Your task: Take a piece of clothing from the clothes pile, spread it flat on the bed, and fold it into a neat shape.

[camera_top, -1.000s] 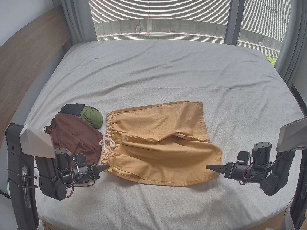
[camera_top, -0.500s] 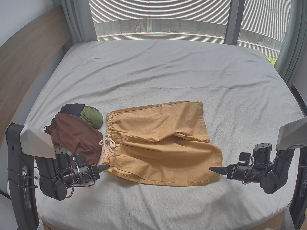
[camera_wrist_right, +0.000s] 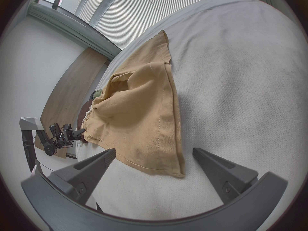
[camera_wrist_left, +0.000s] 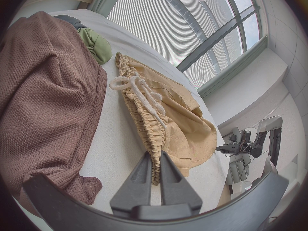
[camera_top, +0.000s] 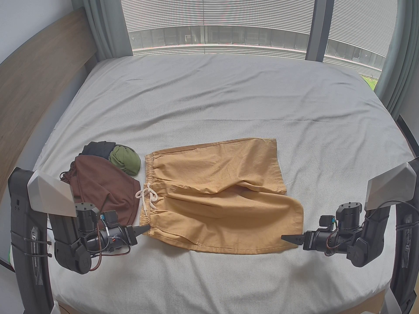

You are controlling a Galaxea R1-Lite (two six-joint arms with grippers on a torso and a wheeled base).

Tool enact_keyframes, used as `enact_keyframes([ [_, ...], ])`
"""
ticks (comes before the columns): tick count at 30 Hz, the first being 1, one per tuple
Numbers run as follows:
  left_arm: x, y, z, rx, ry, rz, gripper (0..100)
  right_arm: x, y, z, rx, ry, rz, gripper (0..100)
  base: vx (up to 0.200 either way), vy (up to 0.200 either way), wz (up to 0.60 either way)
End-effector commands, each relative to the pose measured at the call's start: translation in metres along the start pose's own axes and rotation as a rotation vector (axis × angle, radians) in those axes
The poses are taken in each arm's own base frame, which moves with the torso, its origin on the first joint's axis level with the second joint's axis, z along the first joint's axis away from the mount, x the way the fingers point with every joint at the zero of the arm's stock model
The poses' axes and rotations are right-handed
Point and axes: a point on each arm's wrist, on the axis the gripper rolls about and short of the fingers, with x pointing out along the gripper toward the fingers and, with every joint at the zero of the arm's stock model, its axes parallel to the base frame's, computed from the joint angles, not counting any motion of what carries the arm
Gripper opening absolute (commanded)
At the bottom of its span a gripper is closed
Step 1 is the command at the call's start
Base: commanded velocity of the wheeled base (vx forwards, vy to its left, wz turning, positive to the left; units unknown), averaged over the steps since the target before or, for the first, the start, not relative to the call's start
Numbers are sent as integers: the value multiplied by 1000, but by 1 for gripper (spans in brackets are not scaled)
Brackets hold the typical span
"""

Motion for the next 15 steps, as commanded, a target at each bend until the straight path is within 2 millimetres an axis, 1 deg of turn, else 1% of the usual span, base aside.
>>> enact_keyframes([
  [1,1,0,0,3,1,-1,0,7,-2,-5,0,13,4,100,0,0,0],
  [12,1,2,-3,8,7,2,0,7,-2,-8,-5,12,7,100,0,0,0],
  [13,1,2,-3,9,7,2,0,7,-2,-7,-4,11,7,0,0,0,0],
  [15,2,3,-3,11,10,3,0,6,-2,-8,-2,15,4,0,0,0,0],
])
